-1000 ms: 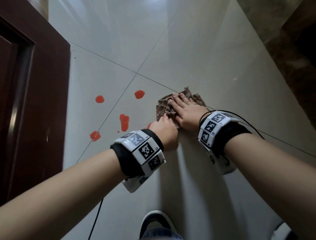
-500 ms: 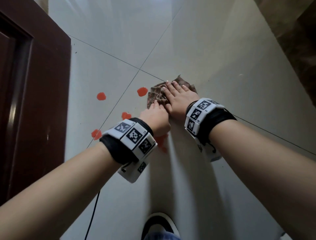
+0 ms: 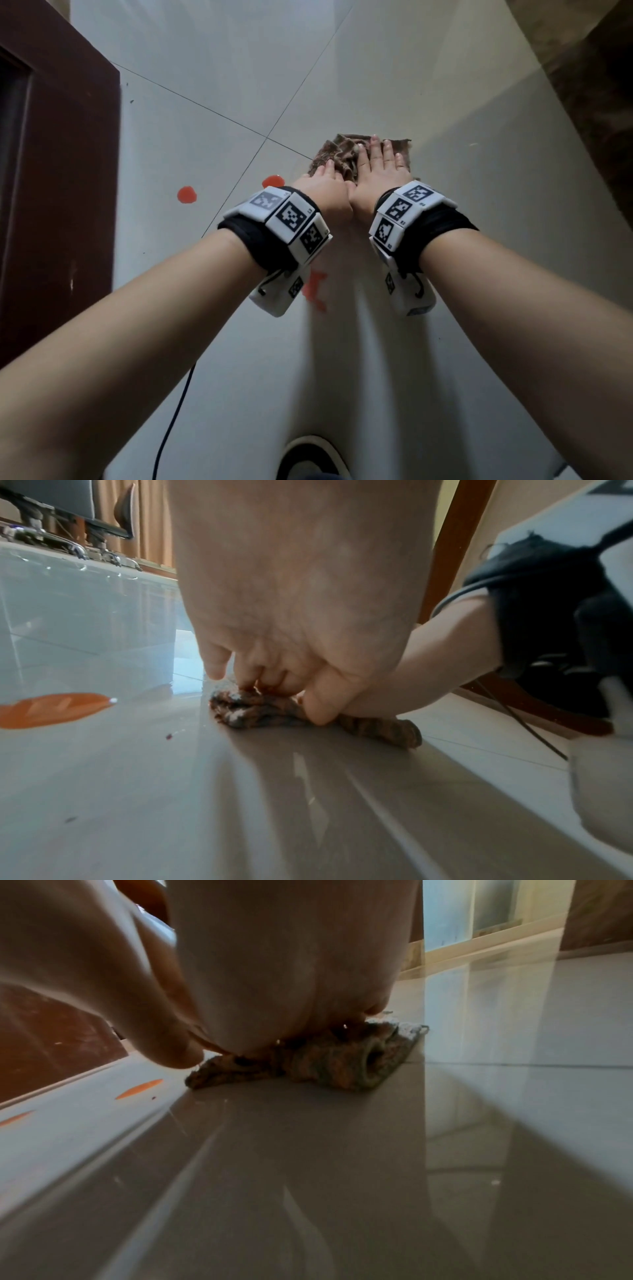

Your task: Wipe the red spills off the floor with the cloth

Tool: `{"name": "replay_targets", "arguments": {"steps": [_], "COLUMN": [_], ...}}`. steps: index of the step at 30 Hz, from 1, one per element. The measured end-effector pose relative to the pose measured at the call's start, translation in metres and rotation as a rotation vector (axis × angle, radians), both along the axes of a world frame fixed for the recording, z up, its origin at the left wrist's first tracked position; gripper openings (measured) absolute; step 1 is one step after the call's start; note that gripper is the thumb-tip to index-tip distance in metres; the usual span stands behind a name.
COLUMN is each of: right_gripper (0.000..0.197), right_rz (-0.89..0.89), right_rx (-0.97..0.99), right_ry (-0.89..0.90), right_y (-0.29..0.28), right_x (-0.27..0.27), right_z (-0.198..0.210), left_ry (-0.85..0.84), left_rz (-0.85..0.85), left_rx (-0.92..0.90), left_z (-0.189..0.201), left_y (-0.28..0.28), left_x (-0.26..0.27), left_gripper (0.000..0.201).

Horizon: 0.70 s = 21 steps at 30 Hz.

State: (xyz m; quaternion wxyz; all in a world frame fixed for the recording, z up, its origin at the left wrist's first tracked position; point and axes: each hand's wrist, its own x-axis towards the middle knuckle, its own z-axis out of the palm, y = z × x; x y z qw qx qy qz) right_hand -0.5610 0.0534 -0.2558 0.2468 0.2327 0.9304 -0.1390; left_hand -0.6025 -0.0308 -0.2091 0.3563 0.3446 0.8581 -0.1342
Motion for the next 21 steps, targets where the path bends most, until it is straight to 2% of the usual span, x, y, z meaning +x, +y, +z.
{"name": "replay_targets", "arguments": {"steps": [9,21], "right_gripper": [0.068,0.069], "right_rz": [-0.096,-0.024], "right_rx": [-0.015,-0.061], "right_ry": [-0.005,-0.033], "right_y": [0.027,0.023], "right_x": [0.035,0.078], "right_z": [-0.001,0.004], "left_ry": [-0.011,-0.016], "left_rz": [-0.136,-0.267], "left_rx": [0.049,0.068], "left_z": [0.003,-0.004], "left_y": [0.017,-0.002], "left_x": [0.024,0.067], "left_gripper": [0.068,0.074]}}
